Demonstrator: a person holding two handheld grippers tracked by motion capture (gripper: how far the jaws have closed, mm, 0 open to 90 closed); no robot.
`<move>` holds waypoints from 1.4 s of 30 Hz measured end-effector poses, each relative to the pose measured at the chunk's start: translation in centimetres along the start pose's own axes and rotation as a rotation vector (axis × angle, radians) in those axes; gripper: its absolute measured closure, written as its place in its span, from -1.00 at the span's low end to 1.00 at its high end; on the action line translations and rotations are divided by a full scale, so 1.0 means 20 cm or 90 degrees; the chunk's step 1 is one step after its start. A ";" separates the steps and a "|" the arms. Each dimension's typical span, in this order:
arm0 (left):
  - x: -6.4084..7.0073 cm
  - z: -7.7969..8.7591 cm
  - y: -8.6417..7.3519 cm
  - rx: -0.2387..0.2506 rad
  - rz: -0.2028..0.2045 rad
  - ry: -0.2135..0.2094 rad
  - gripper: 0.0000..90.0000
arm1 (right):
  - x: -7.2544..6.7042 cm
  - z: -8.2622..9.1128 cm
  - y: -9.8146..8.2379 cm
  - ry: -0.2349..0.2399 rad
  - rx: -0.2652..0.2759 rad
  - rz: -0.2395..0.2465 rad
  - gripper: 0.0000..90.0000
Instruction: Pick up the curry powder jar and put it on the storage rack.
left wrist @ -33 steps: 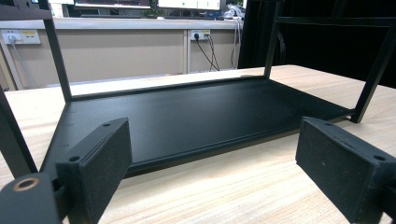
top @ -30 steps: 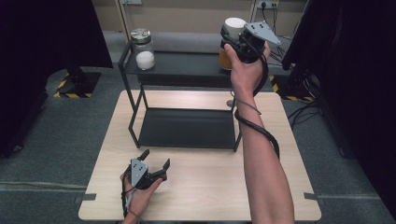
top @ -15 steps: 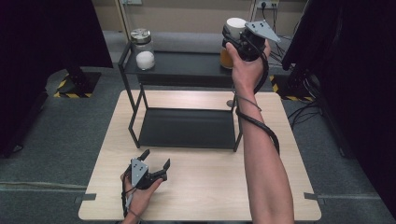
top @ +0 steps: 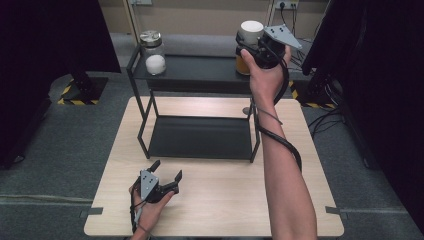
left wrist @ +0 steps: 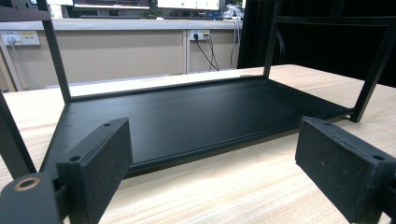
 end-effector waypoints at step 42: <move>0.01 0.00 0.00 0.000 0.000 0.006 -0.77 | 0.23 0.53 -0.30 0.113 0.005 -0.007 -0.82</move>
Point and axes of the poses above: each handheld gripper's, and its own axes: z roughly backward along the jaws, y roughly out of its top, x roughly to its right, the point moved 1 cm from there along -z, roughly forward along the jaws, and after that the axes turned 11 degrees about -y, right-handed, at the moved point
